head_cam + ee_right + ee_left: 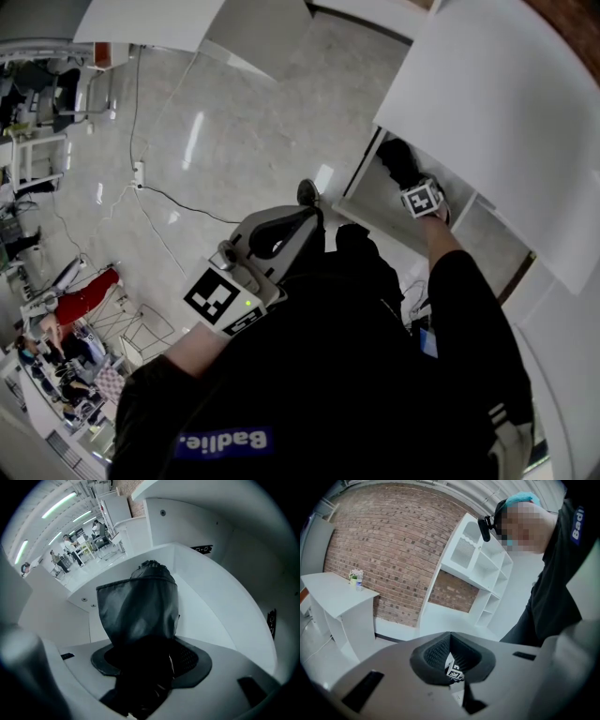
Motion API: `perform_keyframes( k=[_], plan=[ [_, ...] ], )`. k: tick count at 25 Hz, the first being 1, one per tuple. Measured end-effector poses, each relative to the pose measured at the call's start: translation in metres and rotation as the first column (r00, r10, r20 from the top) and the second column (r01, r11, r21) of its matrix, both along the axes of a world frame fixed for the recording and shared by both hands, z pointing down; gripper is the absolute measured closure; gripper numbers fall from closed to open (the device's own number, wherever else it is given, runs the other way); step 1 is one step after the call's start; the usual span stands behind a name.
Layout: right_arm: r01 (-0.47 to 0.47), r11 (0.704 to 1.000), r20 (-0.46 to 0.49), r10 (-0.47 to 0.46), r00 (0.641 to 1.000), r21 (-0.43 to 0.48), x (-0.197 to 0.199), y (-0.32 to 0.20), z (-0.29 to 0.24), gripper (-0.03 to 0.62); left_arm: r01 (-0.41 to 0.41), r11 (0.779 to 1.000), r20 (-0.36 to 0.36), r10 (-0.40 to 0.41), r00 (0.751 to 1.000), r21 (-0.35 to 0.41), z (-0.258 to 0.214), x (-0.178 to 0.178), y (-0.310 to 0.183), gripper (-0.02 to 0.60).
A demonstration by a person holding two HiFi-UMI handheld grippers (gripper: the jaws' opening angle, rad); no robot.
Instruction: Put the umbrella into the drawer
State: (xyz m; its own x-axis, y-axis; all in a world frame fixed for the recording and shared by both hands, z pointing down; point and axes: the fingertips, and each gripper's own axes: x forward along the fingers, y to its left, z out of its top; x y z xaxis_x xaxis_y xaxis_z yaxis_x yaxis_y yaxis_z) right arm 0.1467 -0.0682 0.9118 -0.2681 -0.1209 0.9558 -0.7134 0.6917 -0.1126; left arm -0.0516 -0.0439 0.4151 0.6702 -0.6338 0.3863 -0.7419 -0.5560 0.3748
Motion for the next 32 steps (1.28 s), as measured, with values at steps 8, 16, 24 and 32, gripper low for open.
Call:
perform_keyframes(
  k=[8, 16, 24, 32],
  plan=[
    [-0.004, 1.000, -0.020, 0.003, 1.000, -0.022, -0.006, 0.001, 0.006, 0.322, 0.009, 1.000, 0.013, -0.009, 1.000, -0.008, 0.006, -0.007, 0.008, 0.580],
    [0.019, 1.000, -0.015, -0.020, 1.000, -0.018, 0.000, 0.008, -0.024, 0.321, -0.019, 0.999, -0.025, 0.020, 0.999, 0.039, -0.006, 0.002, 0.011, 0.580],
    [-0.011, 0.995, 0.068, 0.004, 0.998, 0.098, 0.011, 0.006, -0.087, 0.322, -0.059, 0.994, -0.091, 0.067, 0.994, 0.090, -0.023, 0.017, 0.011, 0.580],
    [-0.035, 0.980, 0.209, -0.008, 0.978, 0.198, -0.008, 0.012, -0.174, 0.365, -0.128, 0.982, -0.137, 0.147, 0.980, 0.138, -0.036, 0.037, 0.008, 0.580]
  ],
)
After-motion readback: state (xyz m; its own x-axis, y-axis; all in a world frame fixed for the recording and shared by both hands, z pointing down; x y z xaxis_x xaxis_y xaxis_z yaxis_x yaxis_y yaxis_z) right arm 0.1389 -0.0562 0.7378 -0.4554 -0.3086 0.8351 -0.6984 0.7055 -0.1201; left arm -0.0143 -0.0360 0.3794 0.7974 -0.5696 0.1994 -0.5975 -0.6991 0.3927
